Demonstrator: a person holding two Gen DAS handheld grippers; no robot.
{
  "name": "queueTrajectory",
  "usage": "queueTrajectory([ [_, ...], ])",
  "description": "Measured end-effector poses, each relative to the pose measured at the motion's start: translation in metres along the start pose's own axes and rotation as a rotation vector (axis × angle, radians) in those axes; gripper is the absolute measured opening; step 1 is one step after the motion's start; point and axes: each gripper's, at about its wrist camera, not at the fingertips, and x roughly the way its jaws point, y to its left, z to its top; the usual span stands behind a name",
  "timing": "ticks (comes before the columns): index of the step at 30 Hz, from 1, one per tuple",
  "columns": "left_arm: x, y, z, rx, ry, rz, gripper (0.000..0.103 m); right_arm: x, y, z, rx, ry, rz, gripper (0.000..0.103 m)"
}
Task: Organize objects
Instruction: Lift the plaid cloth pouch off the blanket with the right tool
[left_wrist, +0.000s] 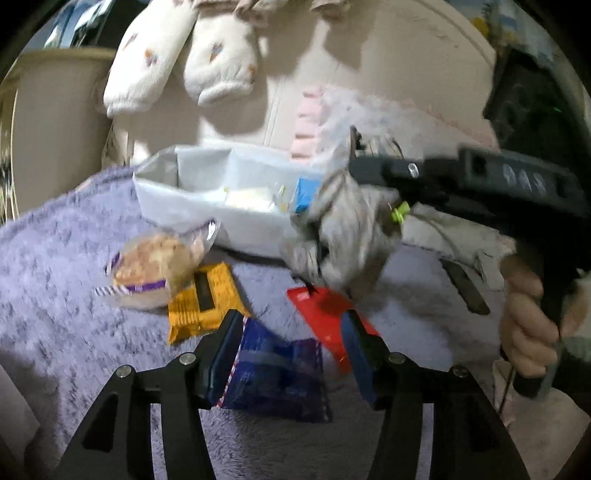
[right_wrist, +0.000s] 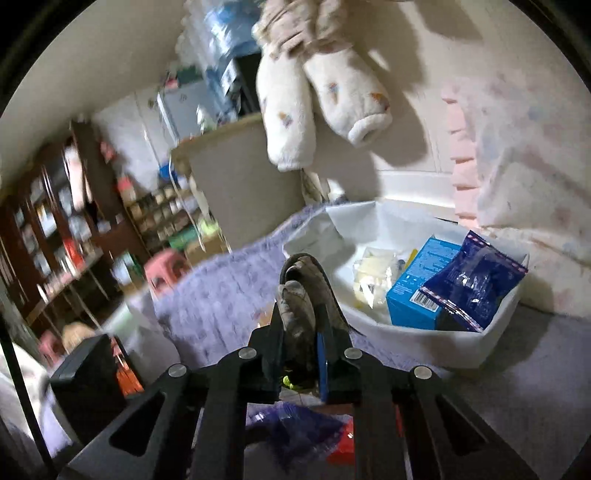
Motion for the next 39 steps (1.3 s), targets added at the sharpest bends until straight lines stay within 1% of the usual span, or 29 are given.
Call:
queueTrajectory([
  [3,0.015,0.014,-0.006,-0.023,0.056,0.011,0.053,0.029,0.017,-0.019,-0.084,0.092,-0.120,0.015],
  [4,0.018,0.020,-0.009,-0.040,0.062,0.013,0.053,0.040,0.019,-0.027,-0.114,0.112,-0.152,0.015],
  [5,0.021,0.024,-0.011,-0.050,0.069,0.013,0.053,0.050,0.021,-0.037,-0.141,0.124,-0.158,0.019],
  [6,0.025,0.028,-0.012,-0.067,0.084,0.016,0.053,0.060,0.024,-0.047,-0.169,0.124,-0.141,0.019],
  [7,0.029,0.033,-0.014,-0.095,0.102,0.008,0.053,0.071,0.030,-0.060,-0.228,0.107,-0.164,0.020],
  [8,0.033,0.036,-0.016,-0.111,0.119,0.000,0.052,0.073,0.032,-0.065,-0.255,0.089,-0.170,0.021],
  [9,0.037,0.038,-0.019,-0.118,0.137,0.000,0.052,0.075,0.033,-0.071,-0.272,0.051,-0.179,0.021],
  [10,0.043,0.040,-0.021,-0.127,0.159,-0.004,0.052,0.078,0.030,-0.077,-0.269,0.021,-0.184,0.021],
  [11,0.047,0.041,-0.023,-0.137,0.176,-0.011,0.053,0.081,0.026,-0.080,-0.250,0.012,-0.182,0.022],
  [13,0.049,0.045,-0.024,-0.168,0.175,-0.036,0.055,0.083,0.022,-0.080,-0.226,0.008,-0.177,0.023],
  [15,0.051,0.045,-0.025,-0.171,0.181,-0.035,0.055,0.081,0.022,-0.081,-0.220,-0.011,-0.192,0.022],
  [21,0.054,0.040,-0.024,-0.156,0.186,-0.018,0.056,0.082,0.021,-0.078,-0.225,-0.007,-0.195,0.023],
  [39,0.053,0.043,-0.025,-0.160,0.190,-0.022,0.059,0.081,0.022,-0.078,-0.230,-0.009,-0.197,0.022],
])
